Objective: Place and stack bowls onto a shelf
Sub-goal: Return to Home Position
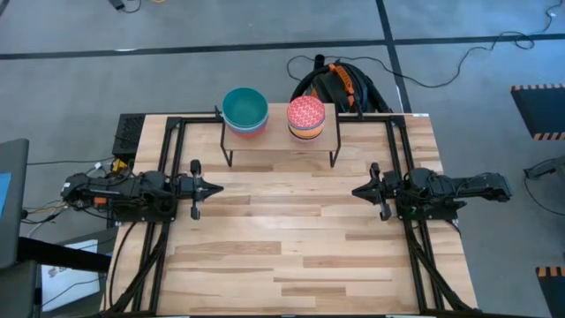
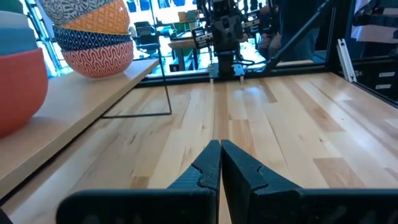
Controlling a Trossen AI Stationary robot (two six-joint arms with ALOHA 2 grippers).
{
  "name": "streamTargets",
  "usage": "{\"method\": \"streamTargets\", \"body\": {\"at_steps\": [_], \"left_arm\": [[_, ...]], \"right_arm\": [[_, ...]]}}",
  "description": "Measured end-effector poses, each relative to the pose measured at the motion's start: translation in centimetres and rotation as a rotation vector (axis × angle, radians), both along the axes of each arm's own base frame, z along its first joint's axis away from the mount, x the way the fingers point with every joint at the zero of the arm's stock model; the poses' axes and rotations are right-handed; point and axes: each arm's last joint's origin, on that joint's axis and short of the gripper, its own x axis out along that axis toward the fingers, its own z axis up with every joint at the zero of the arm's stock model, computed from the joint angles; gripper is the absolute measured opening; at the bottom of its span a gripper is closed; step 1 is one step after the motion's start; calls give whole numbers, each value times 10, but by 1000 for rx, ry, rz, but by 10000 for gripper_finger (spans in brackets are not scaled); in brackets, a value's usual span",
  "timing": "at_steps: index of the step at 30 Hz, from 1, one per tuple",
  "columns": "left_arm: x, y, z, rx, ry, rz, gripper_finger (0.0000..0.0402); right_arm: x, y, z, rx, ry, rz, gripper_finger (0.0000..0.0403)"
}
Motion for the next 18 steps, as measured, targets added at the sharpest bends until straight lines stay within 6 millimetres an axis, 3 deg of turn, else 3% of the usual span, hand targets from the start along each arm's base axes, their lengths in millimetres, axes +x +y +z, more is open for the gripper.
{"method": "streamTargets", "body": {"at_steps": [6,18], "left_arm": [[-4,1,6,-6,-76,4,0],[-4,3,4,-4,-66,22,0]], "right_arm": [[-2,3,3,2,-37,29,61],[-4,16,4,6,-50,168,61]]}}
